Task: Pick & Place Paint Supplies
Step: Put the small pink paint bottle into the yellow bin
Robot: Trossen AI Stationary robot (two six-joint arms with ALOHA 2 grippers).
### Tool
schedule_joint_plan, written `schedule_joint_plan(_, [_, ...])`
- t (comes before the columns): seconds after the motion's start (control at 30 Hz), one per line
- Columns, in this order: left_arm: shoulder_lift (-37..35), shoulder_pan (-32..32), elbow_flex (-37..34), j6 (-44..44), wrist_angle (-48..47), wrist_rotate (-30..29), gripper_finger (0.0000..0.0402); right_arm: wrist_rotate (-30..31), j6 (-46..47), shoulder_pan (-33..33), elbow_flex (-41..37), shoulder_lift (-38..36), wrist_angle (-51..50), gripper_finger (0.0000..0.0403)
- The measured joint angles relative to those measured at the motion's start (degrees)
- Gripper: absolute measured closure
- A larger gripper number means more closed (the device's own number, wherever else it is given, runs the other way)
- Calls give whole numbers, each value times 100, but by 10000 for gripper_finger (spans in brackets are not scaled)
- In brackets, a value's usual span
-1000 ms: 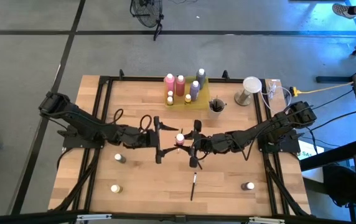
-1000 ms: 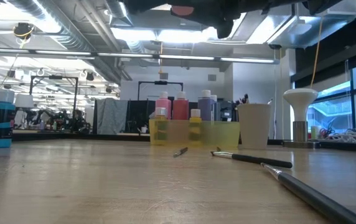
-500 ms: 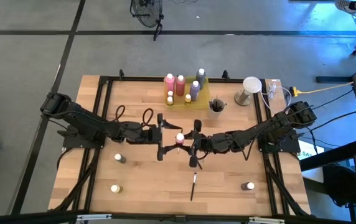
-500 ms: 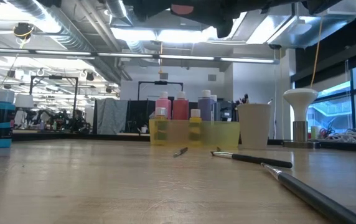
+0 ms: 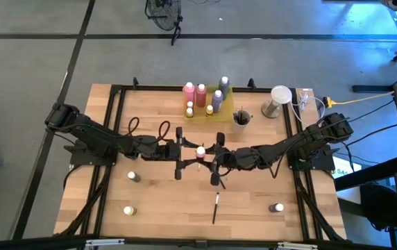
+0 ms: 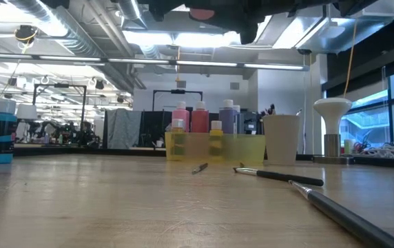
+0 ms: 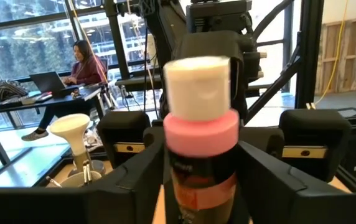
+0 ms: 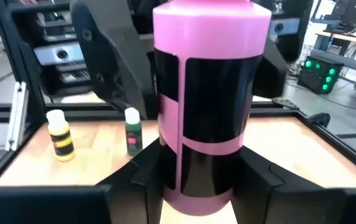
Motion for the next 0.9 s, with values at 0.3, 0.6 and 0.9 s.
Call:
schedule_joint_plan(0.3, [0,-33,-4,36,27,-30,283,-12,142,49,0,-31,-380,201])
schedule_joint_plan(0.6, [-4,-37,-2,-15,-141,-192,277,1171,663,674,-9,-1073,-2362,174])
schedule_joint_plan(0.9, [-7,-33,-2,-217,-608,-85,278,2063,-202,1211,-9,-2078,-2128,174])
